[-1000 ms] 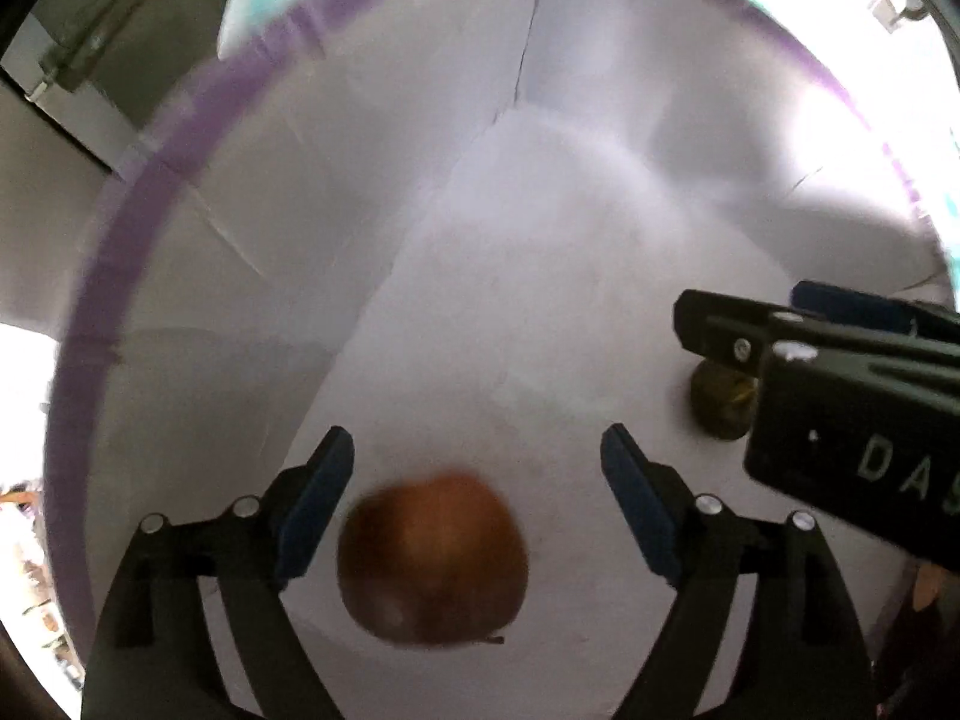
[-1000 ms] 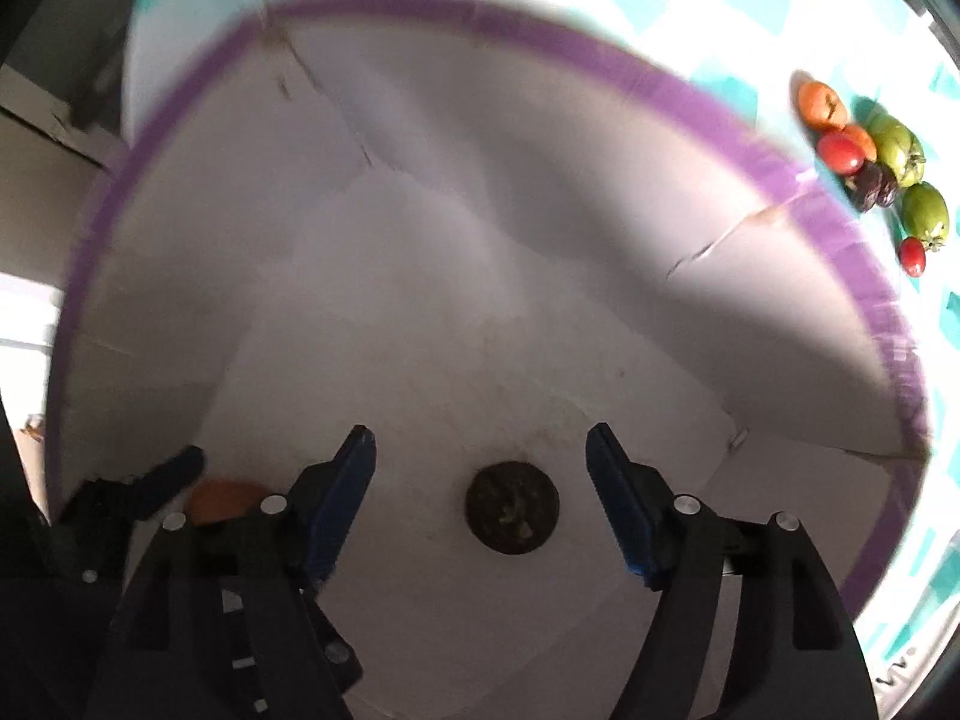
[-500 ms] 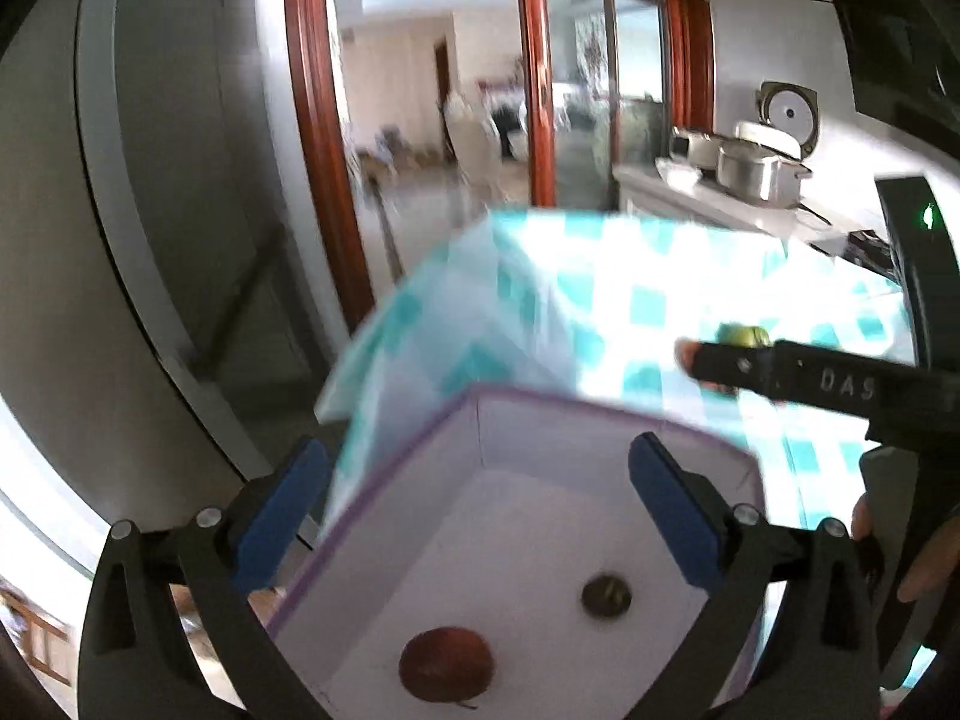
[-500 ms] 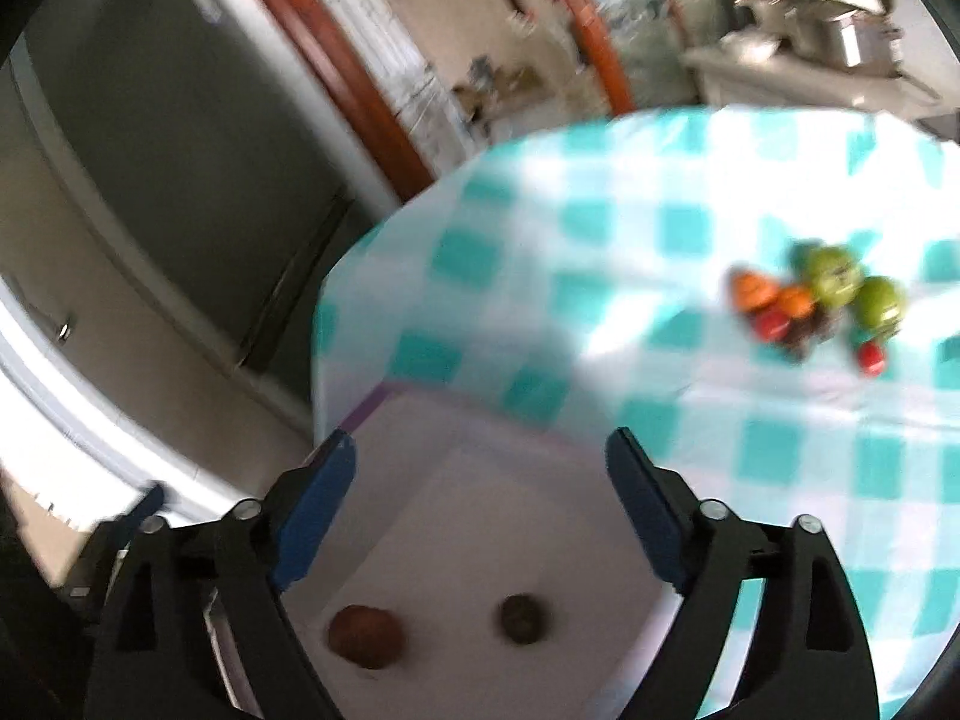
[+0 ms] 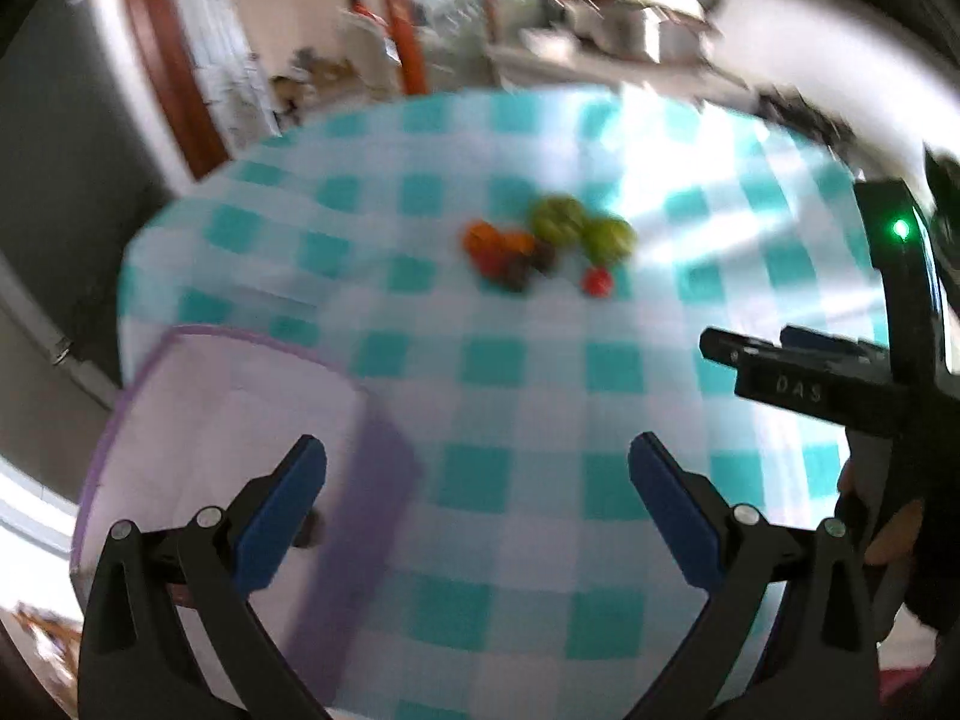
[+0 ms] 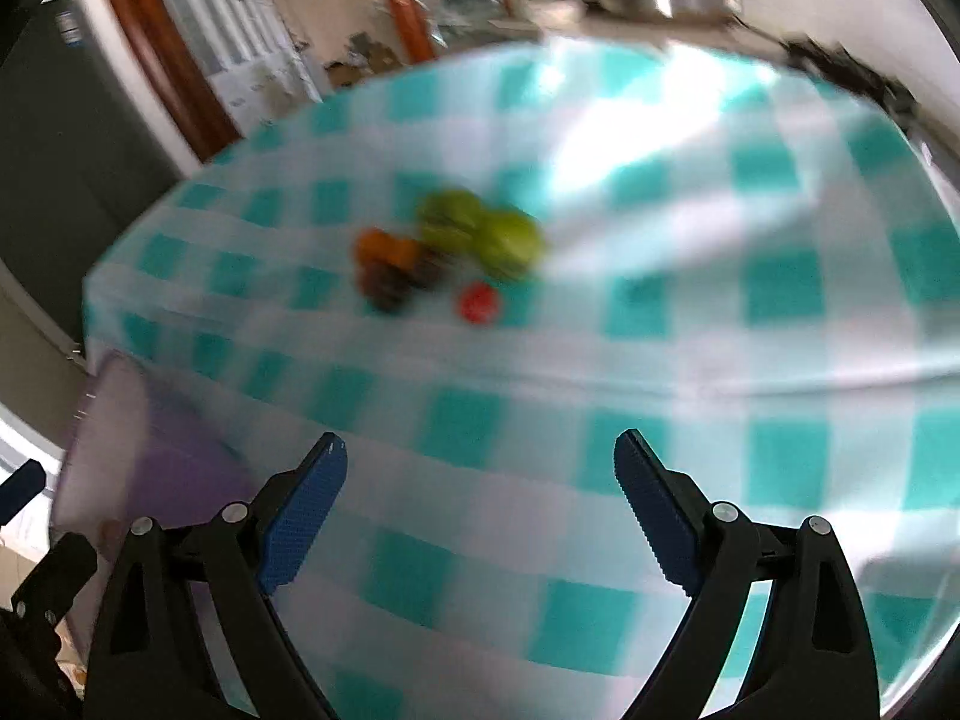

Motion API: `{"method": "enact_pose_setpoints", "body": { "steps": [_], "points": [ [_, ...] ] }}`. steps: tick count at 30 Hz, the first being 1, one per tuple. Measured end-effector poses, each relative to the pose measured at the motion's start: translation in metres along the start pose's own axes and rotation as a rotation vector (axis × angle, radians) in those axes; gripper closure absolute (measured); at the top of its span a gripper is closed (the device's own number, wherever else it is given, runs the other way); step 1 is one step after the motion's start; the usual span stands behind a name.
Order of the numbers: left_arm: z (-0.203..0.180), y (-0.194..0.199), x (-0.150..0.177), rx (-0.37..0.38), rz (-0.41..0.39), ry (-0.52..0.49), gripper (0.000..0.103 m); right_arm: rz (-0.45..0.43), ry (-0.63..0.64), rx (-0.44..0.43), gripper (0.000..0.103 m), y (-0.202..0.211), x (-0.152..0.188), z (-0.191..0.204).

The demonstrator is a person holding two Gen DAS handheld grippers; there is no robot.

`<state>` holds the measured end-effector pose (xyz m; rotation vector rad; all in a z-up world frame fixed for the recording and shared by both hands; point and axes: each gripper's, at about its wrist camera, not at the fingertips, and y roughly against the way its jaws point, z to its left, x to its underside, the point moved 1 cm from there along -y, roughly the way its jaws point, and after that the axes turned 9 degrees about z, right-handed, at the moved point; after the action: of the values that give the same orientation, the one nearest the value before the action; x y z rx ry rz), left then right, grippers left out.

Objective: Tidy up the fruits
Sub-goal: 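Grasp the red cherry tomato with the left tool while the right tool grasps a green tomato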

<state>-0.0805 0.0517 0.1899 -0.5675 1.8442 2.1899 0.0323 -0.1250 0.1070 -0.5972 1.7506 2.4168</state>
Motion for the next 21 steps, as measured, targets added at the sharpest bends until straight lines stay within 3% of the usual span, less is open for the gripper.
{"method": "enact_pose_setpoints", "body": {
  "steps": [3, 8, 13, 21],
  "points": [
    [-0.031, -0.031, -0.006, 0.021, 0.086, -0.029, 0.002, 0.051, -0.043, 0.012, 0.015, -0.011, 0.009, -0.034],
    [-0.054, -0.077, -0.013, 0.037, 0.152, -0.028, 0.002, 0.084, -0.050, 0.004, 0.015, -0.028, -0.002, -0.055],
    [-0.063, -0.115, -0.014, 0.066, 0.223, -0.006, 0.002, 0.091, 0.021, 0.014, 0.015, -0.047, -0.049, -0.041],
    [-0.053, -0.137, -0.015, 0.093, 0.235, -0.057, 0.002, 0.138, 0.110, 0.026, 0.015, -0.101, -0.136, 0.012]
  ]
}}
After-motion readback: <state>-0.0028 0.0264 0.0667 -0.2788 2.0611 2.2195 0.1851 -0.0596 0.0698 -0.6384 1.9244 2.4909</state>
